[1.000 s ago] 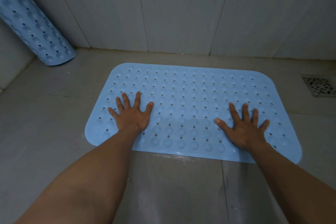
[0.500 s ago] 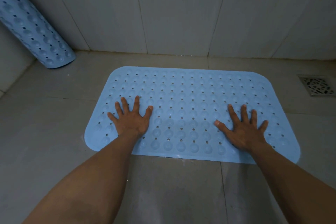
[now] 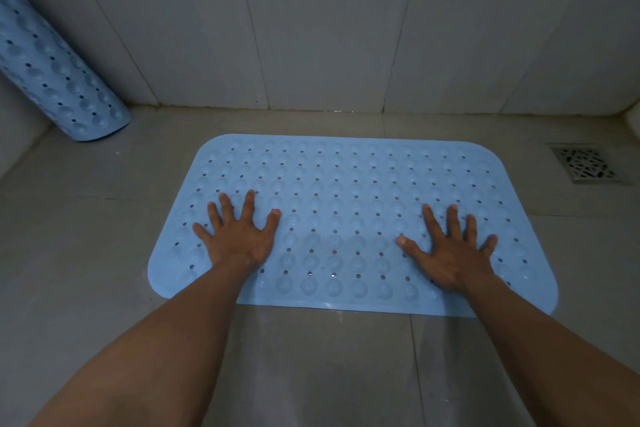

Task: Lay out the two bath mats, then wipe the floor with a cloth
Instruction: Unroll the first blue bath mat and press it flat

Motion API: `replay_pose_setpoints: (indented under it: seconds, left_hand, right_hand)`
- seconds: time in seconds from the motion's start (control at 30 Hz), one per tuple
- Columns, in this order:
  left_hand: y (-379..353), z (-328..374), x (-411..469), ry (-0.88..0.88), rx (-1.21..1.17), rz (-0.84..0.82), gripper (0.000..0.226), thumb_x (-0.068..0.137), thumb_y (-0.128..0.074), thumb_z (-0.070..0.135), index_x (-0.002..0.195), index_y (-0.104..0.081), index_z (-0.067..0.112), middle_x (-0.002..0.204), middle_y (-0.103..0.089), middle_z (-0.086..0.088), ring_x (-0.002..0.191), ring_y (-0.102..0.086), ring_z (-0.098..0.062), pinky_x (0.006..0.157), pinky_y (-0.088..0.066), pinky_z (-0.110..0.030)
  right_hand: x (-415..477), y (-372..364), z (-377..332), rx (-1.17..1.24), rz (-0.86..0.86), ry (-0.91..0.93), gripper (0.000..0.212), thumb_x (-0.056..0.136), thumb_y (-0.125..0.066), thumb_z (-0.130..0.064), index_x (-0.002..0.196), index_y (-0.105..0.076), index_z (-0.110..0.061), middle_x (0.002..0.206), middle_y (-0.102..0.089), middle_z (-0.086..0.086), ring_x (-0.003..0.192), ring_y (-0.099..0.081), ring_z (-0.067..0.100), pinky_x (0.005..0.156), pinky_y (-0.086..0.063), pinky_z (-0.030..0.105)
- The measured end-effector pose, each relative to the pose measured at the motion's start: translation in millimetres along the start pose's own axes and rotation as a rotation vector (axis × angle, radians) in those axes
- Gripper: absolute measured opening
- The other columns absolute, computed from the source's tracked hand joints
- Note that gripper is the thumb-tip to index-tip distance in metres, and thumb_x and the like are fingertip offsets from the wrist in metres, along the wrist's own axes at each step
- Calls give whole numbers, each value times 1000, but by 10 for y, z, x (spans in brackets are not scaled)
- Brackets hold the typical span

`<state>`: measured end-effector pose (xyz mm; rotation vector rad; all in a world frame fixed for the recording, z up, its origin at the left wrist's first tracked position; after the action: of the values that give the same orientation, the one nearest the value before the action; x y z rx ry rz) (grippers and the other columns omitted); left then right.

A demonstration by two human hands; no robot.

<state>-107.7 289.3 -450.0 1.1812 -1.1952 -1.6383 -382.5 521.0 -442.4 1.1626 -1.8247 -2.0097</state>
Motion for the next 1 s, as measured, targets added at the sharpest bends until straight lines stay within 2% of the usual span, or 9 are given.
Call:
replay_pose_setpoints:
  seconds: [0.17, 0.3, 0.37, 0.5, 0.7, 0.87, 1.0]
  left_hand:
    - [107, 227, 54, 22, 61, 106, 82, 89, -13, 78, 153, -25, 27, 162, -19, -18, 151, -10, -39, 118, -5, -67]
    - [153, 447, 309, -135, 10, 162, 67, 96, -21, 66, 146, -35, 23, 156, -30, -16, 150, -15, -36, 119, -8, -65]
    - [204, 446, 518, -171, -39, 158, 64, 100, -21, 61, 150, -32, 24, 160, -26, -15, 152, -11, -34, 120, -7, -62]
    - [316, 265, 1017, -208, -9, 99, 66, 101, -14, 61, 160, -10, 31, 168, -1, -11, 154, 8, -30, 121, 5, -59]
    - [247, 56, 1419, -229, 70, 24, 59, 100, -6, 62, 156, 4, 47, 168, 11, -3, 153, 16, -32, 117, 10, -66]
    - [197, 50, 1421, -216, 43, 28, 61, 97, -5, 68, 154, 6, 51, 168, 14, 1, 153, 15, -30, 118, 10, -63]
    - [195, 56, 1432, -207, 58, 7, 61, 97, -5, 67, 154, 12, 50, 167, 18, 1, 153, 18, -29, 119, 9, -63]
  right_hand:
    - [154, 85, -160, 7, 58, 12, 90, 77, 0, -90, 152, 19, -43, 163, 24, 4, 149, 22, 32, 111, 14, 69]
    - [426, 198, -597, 28, 99, 117, 81, 88, -6, -80, 155, 12, -39, 164, 21, 4, 150, 21, 30, 111, 16, 68]
    - [570, 235, -904, 21, 113, 182, 77, 92, -8, -76, 156, 9, -38, 165, 19, 3, 150, 20, 29, 112, 15, 68]
    - [846, 245, -1618, 16, 119, 317, 74, 94, -8, -72, 157, 3, -37, 166, 14, 2, 151, 16, 28, 112, 15, 67]
    - [1123, 212, -2483, -17, 144, 446, 66, 100, -8, -61, 158, 3, -32, 166, 11, 1, 152, 15, 25, 114, 10, 67]
    - [1146, 100, -2582, -13, 231, 426, 61, 101, -12, -56, 158, -1, -37, 167, 5, 1, 153, 9, 23, 114, 9, 66]
    - [1136, 118, -2590, -18, 227, 420, 60, 100, -12, -56, 157, 1, -41, 167, 3, 1, 153, 8, 23, 114, 10, 65]
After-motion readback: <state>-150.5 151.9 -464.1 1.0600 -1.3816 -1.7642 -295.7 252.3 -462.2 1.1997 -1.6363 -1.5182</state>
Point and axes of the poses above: each hand's wrist, its own x-axis towards the middle knuckle, its own y-axis out of the back of the hand, z = x × y, the point moved 1 cm from there along x, towards the middle knuckle
